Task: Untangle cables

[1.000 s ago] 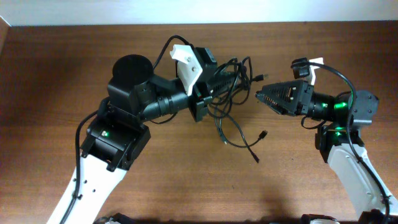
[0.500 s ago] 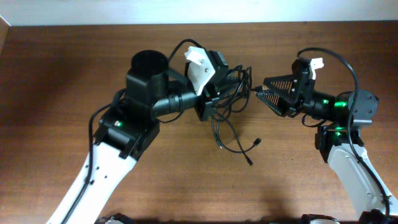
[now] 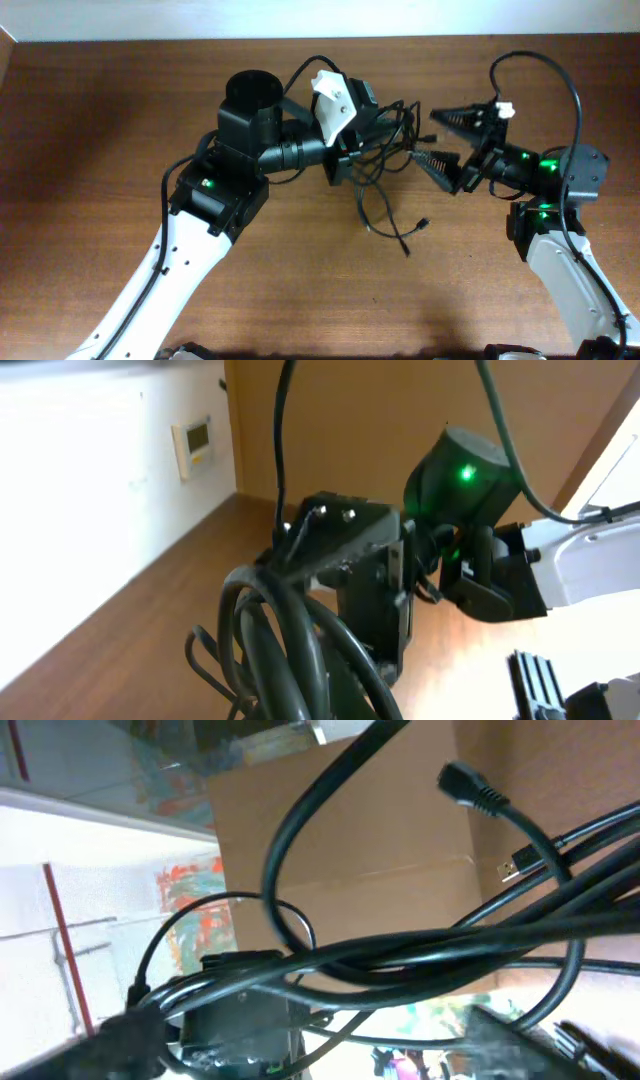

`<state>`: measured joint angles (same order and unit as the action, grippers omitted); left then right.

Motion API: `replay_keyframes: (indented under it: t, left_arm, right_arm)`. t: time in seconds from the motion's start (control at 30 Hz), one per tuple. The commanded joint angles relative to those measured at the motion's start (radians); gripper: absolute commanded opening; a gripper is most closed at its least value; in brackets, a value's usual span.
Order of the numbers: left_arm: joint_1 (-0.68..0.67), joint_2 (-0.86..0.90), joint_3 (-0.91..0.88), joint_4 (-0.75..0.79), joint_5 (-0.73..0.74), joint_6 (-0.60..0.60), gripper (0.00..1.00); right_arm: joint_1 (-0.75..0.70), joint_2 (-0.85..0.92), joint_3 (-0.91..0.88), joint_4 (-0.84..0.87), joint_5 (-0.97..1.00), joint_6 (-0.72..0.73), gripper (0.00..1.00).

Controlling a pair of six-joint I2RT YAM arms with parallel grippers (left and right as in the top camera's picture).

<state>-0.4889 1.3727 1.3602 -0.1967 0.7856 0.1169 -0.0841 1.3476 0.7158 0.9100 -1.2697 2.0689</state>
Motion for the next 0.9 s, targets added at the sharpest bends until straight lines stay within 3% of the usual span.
replay_keyframes:
  t: [0.0,0.1,0.2,0.23,0.47,0.63,0.73,0.87]
  left_arm:
    - [-0.002,-0.006,0.026,0.063,0.011,0.021,0.0]
    - [-0.002,-0.006,0.026,0.084,0.011,0.02,0.0]
    - [-0.001,-0.006,0.026,0.053,0.005,0.0,0.0]
    - [0.001,-0.006,0.026,0.02,-0.047,-0.089,0.0]
    - [0.001,-0.006,0.026,-0.033,-0.108,-0.38,0.0]
    - [0.001,-0.007,0.026,-0.01,-0.039,-0.464,0.0]
    - [-0.009,-0.008,0.026,0.047,-0.029,-0.544,0.0]
    - [-0.044,-0.008,0.026,0.09,-0.023,-0.543,0.0]
  right_arm:
    - [0.005,0.001,-0.001,0.003,0.071,0.017,0.99]
    - [0.005,0.001,-0.001,0.004,0.072,-0.036,0.99]
    - [0.005,0.001,-0.001,0.041,0.078,-0.304,0.99]
    - [0.005,0.001,-0.001,0.112,0.052,-0.524,0.99]
    - [-0.002,0.001,-0.001,0.23,-0.139,-1.195,0.99]
    - [-0.034,0.001,-0.001,0.231,-0.145,-1.319,0.99]
    - [-0.034,0.001,-0.001,0.231,-0.145,-1.356,0.88]
    - [-0.034,0.001,-0.001,0.231,-0.144,-1.359,0.77]
